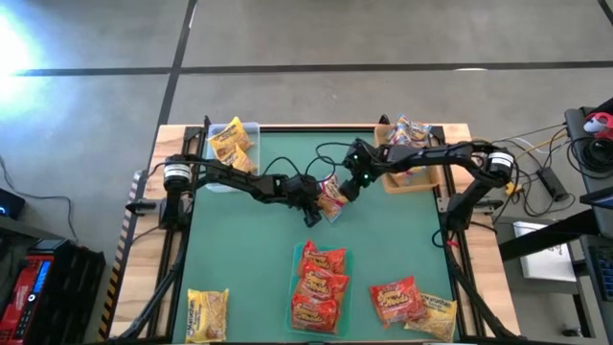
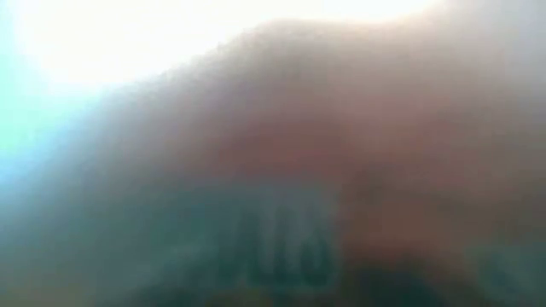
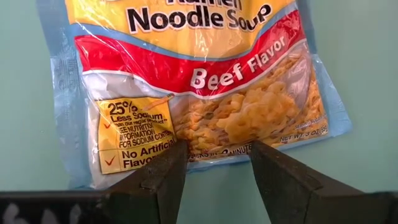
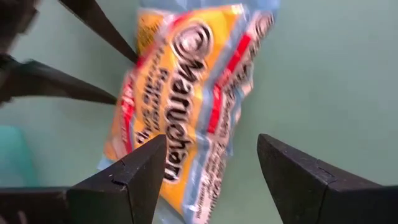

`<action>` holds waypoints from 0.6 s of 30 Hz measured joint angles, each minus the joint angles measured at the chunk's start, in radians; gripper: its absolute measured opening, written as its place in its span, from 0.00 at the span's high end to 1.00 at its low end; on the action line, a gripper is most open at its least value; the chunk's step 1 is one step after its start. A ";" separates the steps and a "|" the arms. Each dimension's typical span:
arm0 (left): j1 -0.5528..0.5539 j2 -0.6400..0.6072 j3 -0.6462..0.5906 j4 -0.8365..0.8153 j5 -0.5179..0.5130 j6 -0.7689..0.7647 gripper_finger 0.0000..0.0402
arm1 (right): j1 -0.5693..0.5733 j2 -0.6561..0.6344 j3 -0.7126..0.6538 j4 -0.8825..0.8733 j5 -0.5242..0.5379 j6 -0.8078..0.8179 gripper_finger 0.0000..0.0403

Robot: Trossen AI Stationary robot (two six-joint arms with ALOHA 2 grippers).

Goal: Sort Maruchan noodles
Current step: Put the blue noodle pack into the yellow bin

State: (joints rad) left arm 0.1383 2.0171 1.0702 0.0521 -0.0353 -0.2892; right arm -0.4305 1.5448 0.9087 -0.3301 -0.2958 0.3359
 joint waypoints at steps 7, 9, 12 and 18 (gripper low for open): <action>0.000 0.000 -0.001 -0.004 0.000 0.003 0.59 | 0.000 0.000 0.065 -0.006 -0.001 -0.023 0.37; 0.001 0.000 -0.001 -0.004 0.000 0.003 0.59 | 0.000 0.000 0.074 -0.005 0.007 -0.017 0.36; 0.001 0.000 -0.002 -0.004 0.001 0.014 0.59 | 0.000 0.000 0.077 -0.014 0.011 -0.028 0.36; 0.001 0.000 -0.002 -0.004 0.000 0.018 0.59 | -0.002 0.027 0.073 -0.018 0.024 -0.035 0.40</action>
State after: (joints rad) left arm 0.1390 2.0171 1.0683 0.0479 -0.0349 -0.2711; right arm -0.4328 1.5717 0.9821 -0.3485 -0.2716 0.3008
